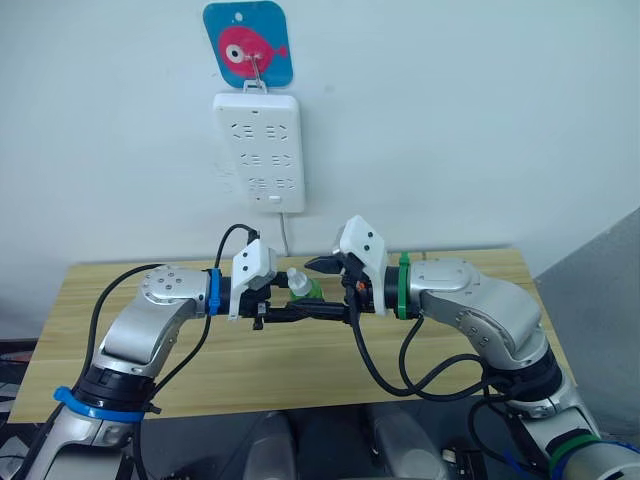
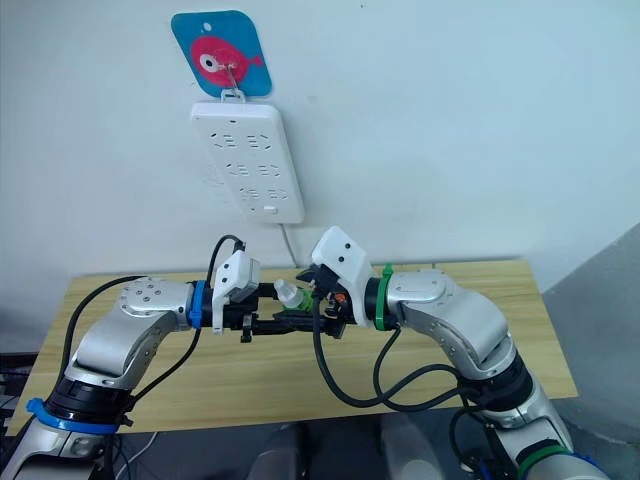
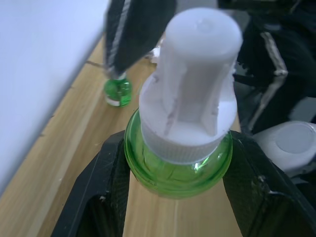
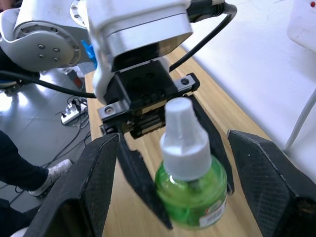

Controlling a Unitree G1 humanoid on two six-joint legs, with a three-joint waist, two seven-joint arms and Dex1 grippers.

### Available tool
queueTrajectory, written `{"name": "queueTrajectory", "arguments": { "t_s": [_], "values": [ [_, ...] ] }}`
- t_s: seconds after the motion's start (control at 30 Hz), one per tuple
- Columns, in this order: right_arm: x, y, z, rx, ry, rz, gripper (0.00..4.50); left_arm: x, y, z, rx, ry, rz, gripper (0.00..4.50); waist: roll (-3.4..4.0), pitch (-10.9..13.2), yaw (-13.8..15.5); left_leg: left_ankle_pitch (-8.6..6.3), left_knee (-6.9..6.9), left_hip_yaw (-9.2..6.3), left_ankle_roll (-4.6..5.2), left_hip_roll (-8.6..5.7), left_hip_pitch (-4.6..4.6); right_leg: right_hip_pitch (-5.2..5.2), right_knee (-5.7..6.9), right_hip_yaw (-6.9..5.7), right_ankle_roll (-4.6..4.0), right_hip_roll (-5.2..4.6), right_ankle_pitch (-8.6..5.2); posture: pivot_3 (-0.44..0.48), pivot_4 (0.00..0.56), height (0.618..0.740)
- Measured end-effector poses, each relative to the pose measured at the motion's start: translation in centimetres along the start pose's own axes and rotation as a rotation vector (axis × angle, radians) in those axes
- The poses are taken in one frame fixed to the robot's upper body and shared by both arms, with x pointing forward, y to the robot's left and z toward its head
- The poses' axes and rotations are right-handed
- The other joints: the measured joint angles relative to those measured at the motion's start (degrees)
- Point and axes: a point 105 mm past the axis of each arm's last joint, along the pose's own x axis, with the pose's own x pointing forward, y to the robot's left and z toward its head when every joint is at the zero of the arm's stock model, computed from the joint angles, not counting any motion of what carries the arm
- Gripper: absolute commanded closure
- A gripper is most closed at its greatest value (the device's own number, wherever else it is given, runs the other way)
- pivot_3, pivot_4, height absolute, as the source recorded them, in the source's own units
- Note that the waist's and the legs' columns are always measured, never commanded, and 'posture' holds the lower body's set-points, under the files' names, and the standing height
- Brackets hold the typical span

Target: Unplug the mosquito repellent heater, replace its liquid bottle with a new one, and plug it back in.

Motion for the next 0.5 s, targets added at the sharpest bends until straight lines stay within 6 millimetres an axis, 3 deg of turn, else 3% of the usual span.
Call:
{"name": "queueTrajectory", "arguments": {
  "t_s": [0.2,0.3,0.47,0.5],
  "values": [
    [0.80,0.21,-0.24,-0.003,0.001,0.021,0.83,0.03,0.09,0.37,0.013,-0.003,-0.005,2.24,-0.02,-1.03,-0.15,0.02,0.07,-0.05,-0.01,-0.03,0.02,0.00,0.15,-0.04,0.00,0.02,0.00,-0.137,0.109,0.740],
    [0.95,0.01,-0.39,-0.006,0.002,0.017,1.43,0.03,0.02,0.41,0.012,-0.006,-0.012,2.24,-0.01,-1.36,-0.17,0.07,0.09,-0.13,-0.07,-0.06,0.03,0.00,0.28,-0.09,0.00,0.06,0.00,-0.130,0.104,0.740],
    [1.05,-0.28,-0.41,-0.029,-0.005,0.007,3.17,-0.06,-0.24,0.57,0.022,-0.004,-0.025,2.24,0.02,-1.64,-0.15,0.15,0.11,-0.38,-0.04,-0.11,0.06,0.00,0.59,-0.29,-0.01,0.08,-0.01,-0.128,0.104,0.740],
    [1.09,-0.17,-0.38,-0.040,-0.008,0.014,3.35,-0.08,-0.27,0.55,0.019,-0.005,-0.027,2.24,0.02,-1.69,-0.15,0.19,0.11,-0.46,-0.04,-0.12,0.06,0.00,0.63,-0.36,-0.02,0.08,-0.01,-0.128,0.104,0.740]
  ]
}}
